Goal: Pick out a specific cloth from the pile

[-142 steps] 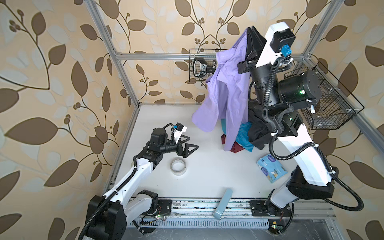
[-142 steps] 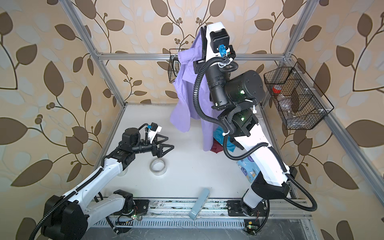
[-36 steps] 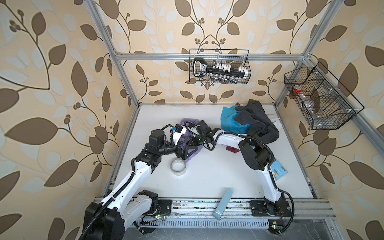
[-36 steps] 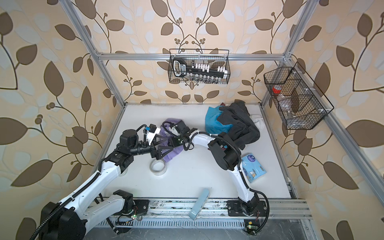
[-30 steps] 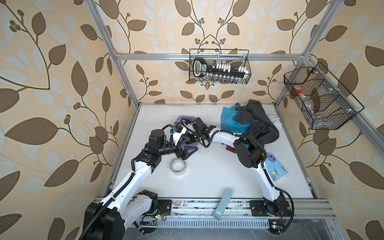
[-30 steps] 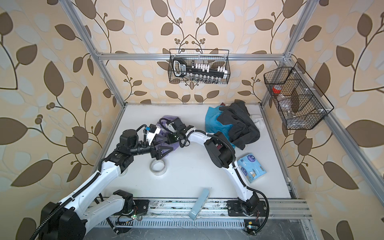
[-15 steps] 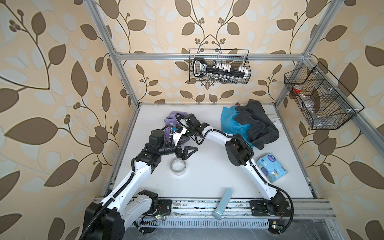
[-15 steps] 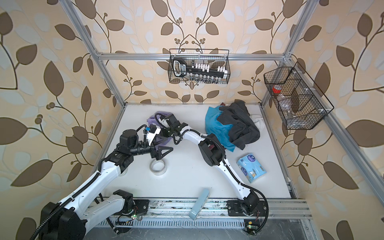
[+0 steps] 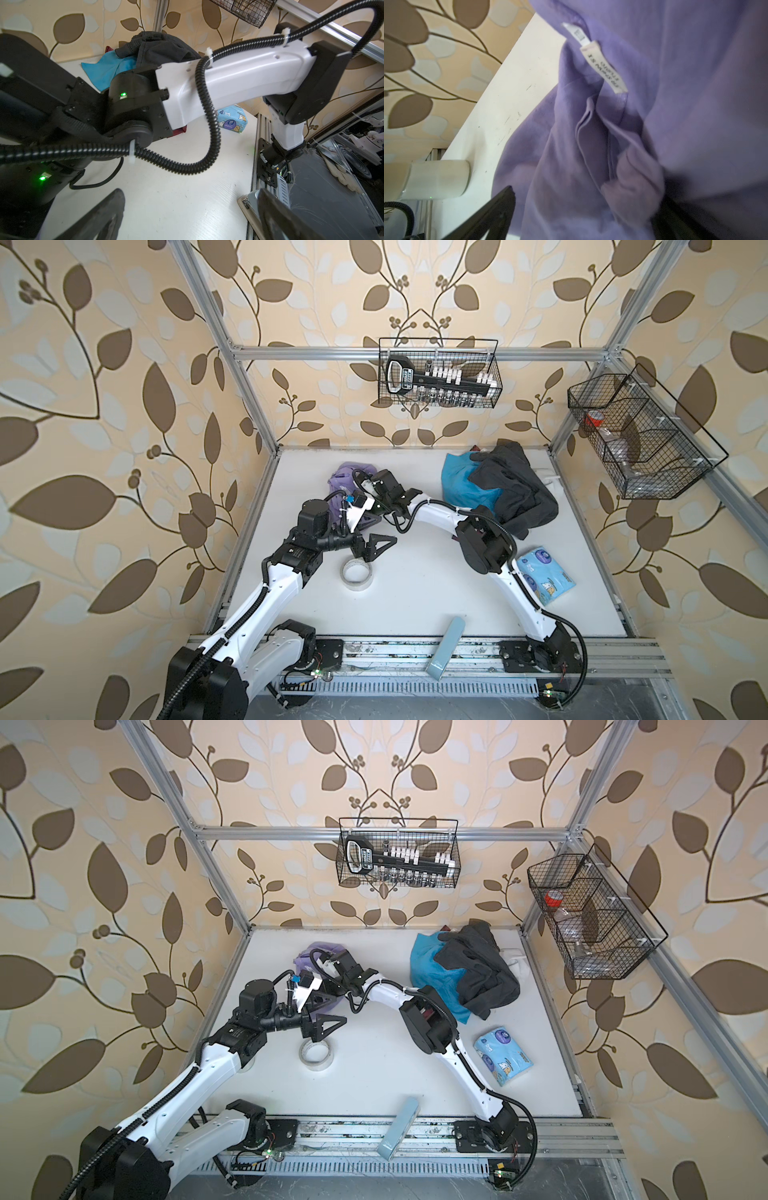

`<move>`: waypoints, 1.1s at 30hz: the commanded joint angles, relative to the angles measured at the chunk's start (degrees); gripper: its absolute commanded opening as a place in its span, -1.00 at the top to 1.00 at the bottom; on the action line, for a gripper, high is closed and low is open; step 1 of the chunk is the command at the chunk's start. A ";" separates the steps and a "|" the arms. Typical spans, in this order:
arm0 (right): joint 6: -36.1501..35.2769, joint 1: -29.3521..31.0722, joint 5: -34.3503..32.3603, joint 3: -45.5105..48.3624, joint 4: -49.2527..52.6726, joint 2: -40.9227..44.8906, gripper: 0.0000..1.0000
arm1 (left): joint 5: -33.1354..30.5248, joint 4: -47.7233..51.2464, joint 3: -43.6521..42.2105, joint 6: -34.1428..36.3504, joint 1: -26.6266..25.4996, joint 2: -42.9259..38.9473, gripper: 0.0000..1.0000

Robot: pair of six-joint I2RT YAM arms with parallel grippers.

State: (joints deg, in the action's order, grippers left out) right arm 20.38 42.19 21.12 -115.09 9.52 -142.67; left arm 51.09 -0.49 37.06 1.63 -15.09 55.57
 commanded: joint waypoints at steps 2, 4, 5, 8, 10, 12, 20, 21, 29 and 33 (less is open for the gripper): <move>-4.05 -0.07 -6.09 6.40 0.30 9.29 -0.99 | 2.79 -0.39 0.04 1.54 -0.72 -2.11 -0.98; -5.11 -0.18 -7.81 9.57 0.43 12.94 -0.99 | 2.70 -0.47 -0.14 1.56 -0.86 -2.69 -0.98; -5.42 -0.13 -9.01 10.60 0.90 14.28 -0.99 | 2.70 -0.41 -0.13 1.60 -0.97 -2.87 -0.98; -6.60 -0.73 -13.27 13.88 4.32 19.44 -0.99 | 1.92 0.21 -0.23 2.10 -1.41 -3.52 -0.98; -7.77 -1.47 -16.13 18.44 5.62 24.61 -0.99 | 0.49 0.79 -0.23 2.49 -1.93 -4.17 -0.98; -8.52 -2.27 -19.90 24.34 5.77 30.67 -0.99 | -4.88 1.84 0.13 2.57 -2.95 -5.04 -0.98; -9.13 -10.04 -29.44 49.78 4.13 59.08 -0.99 | -35.07 1.81 -2.08 2.72 -8.75 -12.57 -0.98; -8.87 -11.69 -30.23 53.27 3.06 62.91 -0.99 | -39.78 1.01 -2.93 2.68 -8.90 -13.17 -0.98; -11.45 -23.30 -35.54 81.36 -20.16 88.40 -0.99 | -72.23 -14.26 -11.39 5.11 -8.48 -8.68 -0.98; -14.46 -26.02 -38.94 90.69 -33.29 90.21 -0.99 | -78.72 -20.33 -12.62 5.21 -4.14 -1.08 -0.98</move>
State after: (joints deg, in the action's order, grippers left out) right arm 8.86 17.17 -13.89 -28.36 -10.68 -52.40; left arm -16.51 -11.86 24.56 5.78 -21.76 51.53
